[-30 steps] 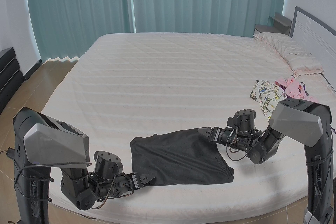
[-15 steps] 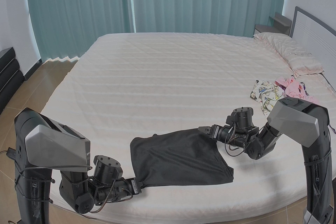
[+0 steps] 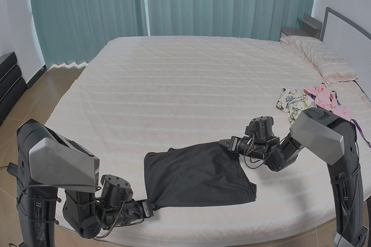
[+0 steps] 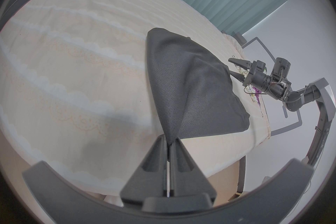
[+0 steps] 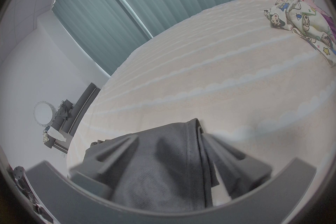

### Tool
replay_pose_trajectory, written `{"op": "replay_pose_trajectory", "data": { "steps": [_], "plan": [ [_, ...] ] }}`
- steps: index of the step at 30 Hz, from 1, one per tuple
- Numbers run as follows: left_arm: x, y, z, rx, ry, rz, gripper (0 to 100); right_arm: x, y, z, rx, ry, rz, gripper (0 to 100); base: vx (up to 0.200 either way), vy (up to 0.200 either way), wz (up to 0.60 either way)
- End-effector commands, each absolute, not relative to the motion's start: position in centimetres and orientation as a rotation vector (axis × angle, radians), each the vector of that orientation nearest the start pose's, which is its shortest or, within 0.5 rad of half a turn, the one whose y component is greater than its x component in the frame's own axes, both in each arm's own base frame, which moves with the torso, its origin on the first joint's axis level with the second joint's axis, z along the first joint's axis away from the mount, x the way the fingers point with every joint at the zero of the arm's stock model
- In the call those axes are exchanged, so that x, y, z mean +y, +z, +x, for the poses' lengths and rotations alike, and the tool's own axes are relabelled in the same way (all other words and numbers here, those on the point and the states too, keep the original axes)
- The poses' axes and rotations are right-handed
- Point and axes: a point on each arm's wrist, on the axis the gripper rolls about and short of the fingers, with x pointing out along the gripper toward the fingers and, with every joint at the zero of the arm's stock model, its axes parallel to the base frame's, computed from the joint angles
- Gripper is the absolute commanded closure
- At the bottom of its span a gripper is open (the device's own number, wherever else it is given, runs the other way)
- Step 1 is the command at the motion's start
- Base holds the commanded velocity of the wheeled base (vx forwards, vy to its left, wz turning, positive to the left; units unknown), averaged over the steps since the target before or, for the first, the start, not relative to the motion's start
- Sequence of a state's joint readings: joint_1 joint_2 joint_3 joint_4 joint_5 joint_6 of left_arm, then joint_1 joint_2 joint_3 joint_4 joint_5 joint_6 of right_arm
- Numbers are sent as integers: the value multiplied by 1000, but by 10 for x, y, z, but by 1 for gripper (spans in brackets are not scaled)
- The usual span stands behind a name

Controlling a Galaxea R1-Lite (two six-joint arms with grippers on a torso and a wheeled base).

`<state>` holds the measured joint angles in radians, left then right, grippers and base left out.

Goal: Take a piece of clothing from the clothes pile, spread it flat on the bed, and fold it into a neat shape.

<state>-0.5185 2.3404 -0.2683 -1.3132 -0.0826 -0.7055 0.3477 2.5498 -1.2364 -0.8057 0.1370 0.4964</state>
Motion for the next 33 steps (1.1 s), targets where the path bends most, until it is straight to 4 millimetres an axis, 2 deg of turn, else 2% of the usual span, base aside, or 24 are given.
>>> {"op": "replay_pose_trajectory", "data": {
  "steps": [1,9,23,33],
  "plan": [
    [-133,-45,229,916,-277,-484,100,161,-43,432,620,323,415,100,0,0,0],
    [-131,-45,226,924,-273,-480,100,155,-45,440,600,291,418,100,0,0,0],
    [-131,-45,226,925,-272,-478,100,145,-36,446,547,257,430,100,0,0,0],
    [-131,-45,226,925,-272,-478,100,147,-35,446,503,266,437,100,0,0,0]
  ]
}}
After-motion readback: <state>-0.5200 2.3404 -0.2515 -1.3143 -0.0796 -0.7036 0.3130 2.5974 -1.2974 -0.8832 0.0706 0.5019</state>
